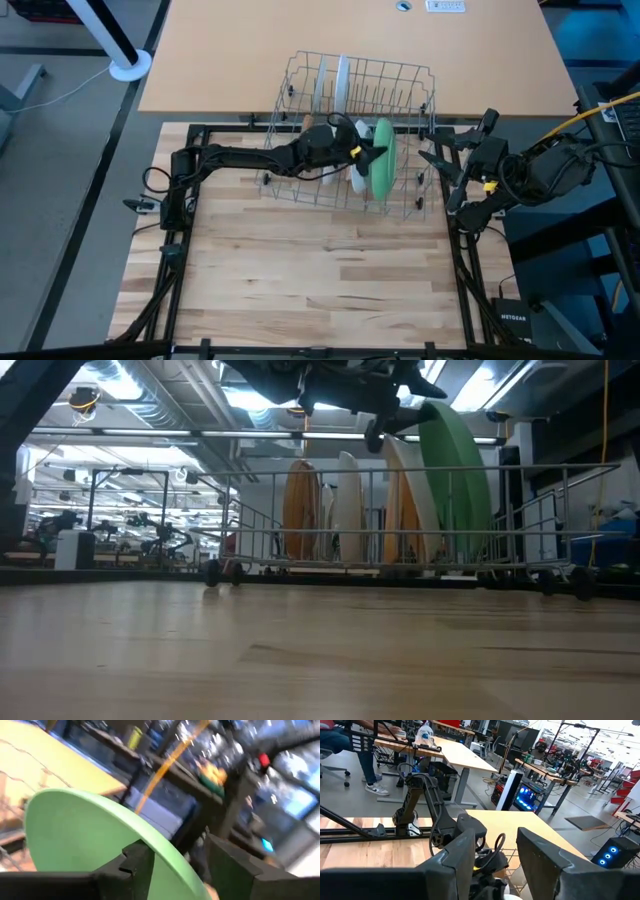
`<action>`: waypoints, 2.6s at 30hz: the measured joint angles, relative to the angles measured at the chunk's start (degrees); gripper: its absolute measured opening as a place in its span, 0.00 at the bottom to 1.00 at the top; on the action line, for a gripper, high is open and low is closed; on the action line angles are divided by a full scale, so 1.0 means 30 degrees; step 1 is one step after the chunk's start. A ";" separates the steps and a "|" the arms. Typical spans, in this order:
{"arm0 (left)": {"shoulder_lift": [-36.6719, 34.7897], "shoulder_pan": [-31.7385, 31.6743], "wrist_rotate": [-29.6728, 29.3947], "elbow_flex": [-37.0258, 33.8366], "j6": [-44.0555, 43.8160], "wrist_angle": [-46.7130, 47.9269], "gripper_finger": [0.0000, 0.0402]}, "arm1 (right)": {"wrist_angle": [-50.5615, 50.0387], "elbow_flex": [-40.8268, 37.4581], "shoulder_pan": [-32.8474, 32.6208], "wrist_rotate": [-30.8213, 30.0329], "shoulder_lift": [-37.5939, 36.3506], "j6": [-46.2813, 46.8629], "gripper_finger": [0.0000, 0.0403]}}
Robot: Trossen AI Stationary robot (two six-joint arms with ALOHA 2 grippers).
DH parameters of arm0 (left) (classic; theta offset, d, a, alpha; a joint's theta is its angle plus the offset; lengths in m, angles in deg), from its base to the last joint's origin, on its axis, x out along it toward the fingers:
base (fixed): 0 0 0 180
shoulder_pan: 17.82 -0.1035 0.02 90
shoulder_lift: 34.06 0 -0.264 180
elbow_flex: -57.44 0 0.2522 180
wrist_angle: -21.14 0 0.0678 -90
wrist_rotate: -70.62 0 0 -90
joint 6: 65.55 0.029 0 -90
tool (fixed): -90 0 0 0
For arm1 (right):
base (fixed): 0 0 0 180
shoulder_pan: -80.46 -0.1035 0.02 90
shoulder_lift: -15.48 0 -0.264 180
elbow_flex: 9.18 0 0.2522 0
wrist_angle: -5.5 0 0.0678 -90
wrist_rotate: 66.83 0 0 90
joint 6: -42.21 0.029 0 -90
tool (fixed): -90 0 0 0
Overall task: Sort dishes
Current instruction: Put the green plate into the gray dishwasher rack, then return to Home Position
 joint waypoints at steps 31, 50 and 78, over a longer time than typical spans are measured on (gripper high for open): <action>-0.1044 -0.0425 0.1125 -0.0005 1.5318 0.5993 0.48 | -0.1204 0.0007 -0.0007 0.0493 -0.0001 0.0939 0.38; -0.1933 0.0714 0.0989 -0.0027 1.6129 1.0512 0.48 | -0.4452 0.0007 -0.0004 0.1016 0.0000 0.3868 0.38; -0.3426 0.0710 -0.3164 -0.0013 1.7469 1.2560 0.48 | -0.4460 0.0007 0.0000 0.1012 0.0000 0.4430 0.38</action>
